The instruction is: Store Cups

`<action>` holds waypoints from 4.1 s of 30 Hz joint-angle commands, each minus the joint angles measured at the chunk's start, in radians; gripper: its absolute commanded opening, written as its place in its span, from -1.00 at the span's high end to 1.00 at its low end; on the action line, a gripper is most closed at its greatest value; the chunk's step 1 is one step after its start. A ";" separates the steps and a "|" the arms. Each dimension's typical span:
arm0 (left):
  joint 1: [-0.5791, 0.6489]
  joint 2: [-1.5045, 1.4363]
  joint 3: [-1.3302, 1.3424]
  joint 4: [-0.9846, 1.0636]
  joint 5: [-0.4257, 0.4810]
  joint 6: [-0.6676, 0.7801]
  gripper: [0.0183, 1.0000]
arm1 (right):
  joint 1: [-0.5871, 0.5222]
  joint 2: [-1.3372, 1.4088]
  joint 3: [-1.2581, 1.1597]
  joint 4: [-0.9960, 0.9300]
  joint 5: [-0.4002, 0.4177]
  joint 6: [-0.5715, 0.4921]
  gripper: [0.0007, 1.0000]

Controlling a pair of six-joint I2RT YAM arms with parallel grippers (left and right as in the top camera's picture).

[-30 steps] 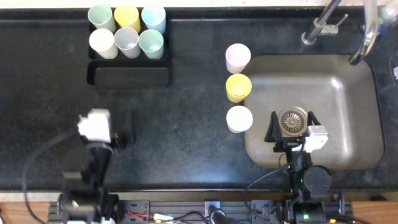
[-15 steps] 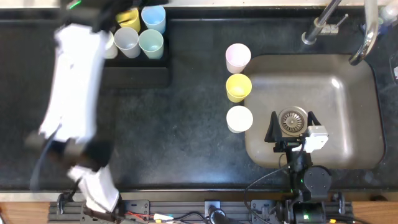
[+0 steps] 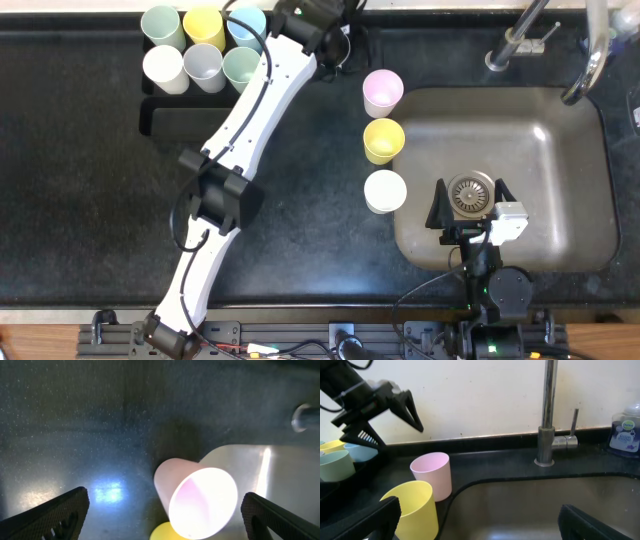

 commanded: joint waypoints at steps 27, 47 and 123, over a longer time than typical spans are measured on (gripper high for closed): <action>-0.018 0.105 0.023 -0.120 0.071 -0.055 -1.00 | 0.006 -0.008 -0.013 0.005 -0.004 -0.006 -0.99; -0.035 0.117 -0.010 -0.113 0.085 -0.059 -0.83 | 0.006 -0.008 -0.013 0.005 -0.004 -0.007 -1.00; 0.776 -0.750 -1.233 0.254 -0.029 -0.090 0.96 | 0.006 -0.008 -0.013 0.005 -0.004 -0.007 -0.99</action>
